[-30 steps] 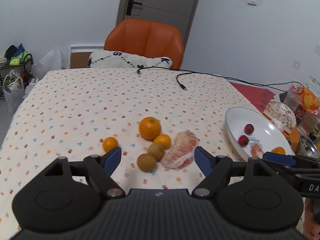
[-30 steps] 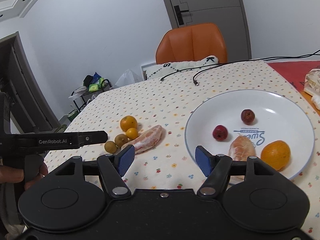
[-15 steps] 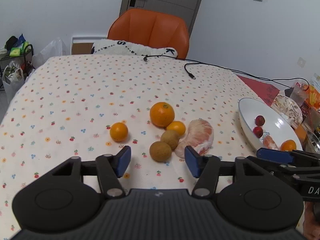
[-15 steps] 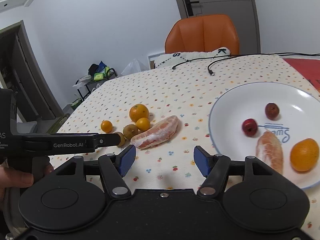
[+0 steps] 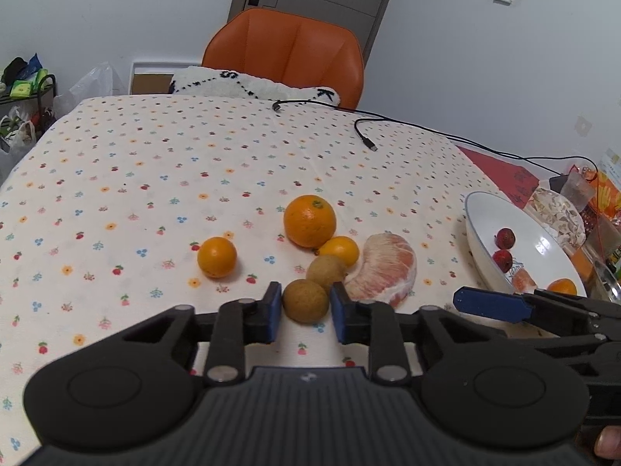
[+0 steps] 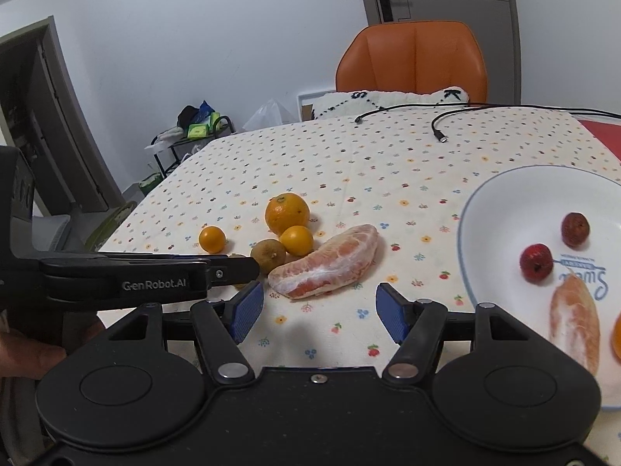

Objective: Organize fruits
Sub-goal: 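Close the right tool on the peeled pomelo segment while the left tool grasps a brown kiwi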

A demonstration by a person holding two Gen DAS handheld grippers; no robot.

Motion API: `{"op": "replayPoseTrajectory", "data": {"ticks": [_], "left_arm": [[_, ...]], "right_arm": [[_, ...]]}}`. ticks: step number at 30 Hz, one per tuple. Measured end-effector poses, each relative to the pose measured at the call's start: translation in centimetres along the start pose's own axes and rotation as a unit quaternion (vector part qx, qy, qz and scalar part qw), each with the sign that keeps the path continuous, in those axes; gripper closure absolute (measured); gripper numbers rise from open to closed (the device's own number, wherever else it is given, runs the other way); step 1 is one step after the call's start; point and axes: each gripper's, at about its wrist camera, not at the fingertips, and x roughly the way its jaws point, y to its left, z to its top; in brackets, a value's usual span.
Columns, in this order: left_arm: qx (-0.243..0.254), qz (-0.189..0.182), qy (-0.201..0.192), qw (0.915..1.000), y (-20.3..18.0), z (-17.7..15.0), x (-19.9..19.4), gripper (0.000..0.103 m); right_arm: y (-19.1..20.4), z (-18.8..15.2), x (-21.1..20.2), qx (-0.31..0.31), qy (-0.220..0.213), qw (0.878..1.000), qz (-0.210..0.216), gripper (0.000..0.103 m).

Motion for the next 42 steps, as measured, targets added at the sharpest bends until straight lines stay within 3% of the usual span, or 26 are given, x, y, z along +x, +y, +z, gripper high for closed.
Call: {"op": "replayPoseTrajectory", "data": {"ticks": [14,21,26,30,40,42], "left_arm": [[-0.008,0.008,-0.009,0.9999,1.4,0.3,-1.0,0.078],[-0.015,0.014,-0.01,0.9997,2.1,0.3,-1.1,0.078],[-0.016,0.015,-0.011,0.9997,2.2,0.3,-1.2,0.078],[-0.019,0.017,-0.012,0.9996,2.3,0.3,-1.2,0.078],[-0.016,0.009,-0.016,0.9997,1.9,0.3,-1.7,0.078],[-0.017,0.008,-0.015,0.9997,1.9,0.3,-1.7,0.078]], "right_arm": [[1.0,0.3,2.5,-0.02,0.01,1.0,-0.006,0.038],[1.9,0.7,3.5,-0.041,0.011,0.999,-0.02,0.027],[2.3,0.7,4.1,-0.06,0.009,0.997,-0.038,0.026],[2.4,0.8,4.0,-0.07,0.012,0.996,-0.05,0.035],[1.6,-0.2,1.7,-0.066,0.022,0.997,-0.02,0.042],[1.4,-0.4,1.0,-0.063,0.025,0.998,-0.015,0.048]]}}
